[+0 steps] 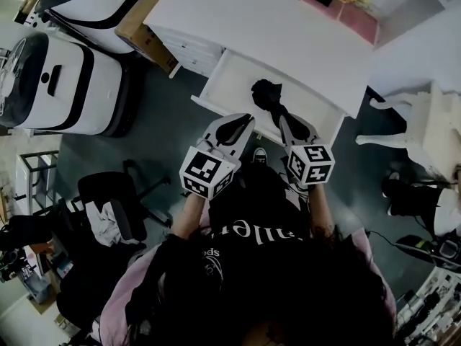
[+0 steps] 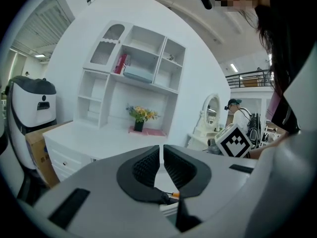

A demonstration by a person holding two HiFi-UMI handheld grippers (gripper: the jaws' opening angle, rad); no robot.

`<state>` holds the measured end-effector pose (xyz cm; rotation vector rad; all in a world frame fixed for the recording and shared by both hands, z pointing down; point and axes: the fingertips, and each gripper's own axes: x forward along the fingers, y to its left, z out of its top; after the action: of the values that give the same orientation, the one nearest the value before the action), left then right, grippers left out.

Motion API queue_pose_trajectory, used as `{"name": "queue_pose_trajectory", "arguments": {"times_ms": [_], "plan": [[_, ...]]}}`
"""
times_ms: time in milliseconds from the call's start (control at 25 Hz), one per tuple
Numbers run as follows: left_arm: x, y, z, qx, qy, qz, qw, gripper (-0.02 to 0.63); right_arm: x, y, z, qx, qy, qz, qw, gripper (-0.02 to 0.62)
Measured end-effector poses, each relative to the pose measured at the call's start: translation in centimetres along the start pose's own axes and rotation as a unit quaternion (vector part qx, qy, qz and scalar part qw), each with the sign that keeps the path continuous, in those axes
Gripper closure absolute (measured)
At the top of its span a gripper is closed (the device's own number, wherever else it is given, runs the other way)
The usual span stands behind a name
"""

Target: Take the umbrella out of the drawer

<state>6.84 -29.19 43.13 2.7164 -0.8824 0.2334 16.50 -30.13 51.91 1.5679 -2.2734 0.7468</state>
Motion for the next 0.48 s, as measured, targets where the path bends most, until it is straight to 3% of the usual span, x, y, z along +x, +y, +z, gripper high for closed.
{"name": "queue_pose_trajectory", "arguments": {"times_ms": [240,480], "plan": [[1.9,0.9,-0.6,-0.003,0.012,0.020,0.9997,0.574,3.5,-5.0,-3.6,-0.026,0.067,0.001,0.997,0.543],[3.3,1.6,-1.1,-0.011,0.023,0.039,0.9989,0.574,7.8,-8.1,-7.6,-0.056,0.146,0.033,0.987,0.540]]}}
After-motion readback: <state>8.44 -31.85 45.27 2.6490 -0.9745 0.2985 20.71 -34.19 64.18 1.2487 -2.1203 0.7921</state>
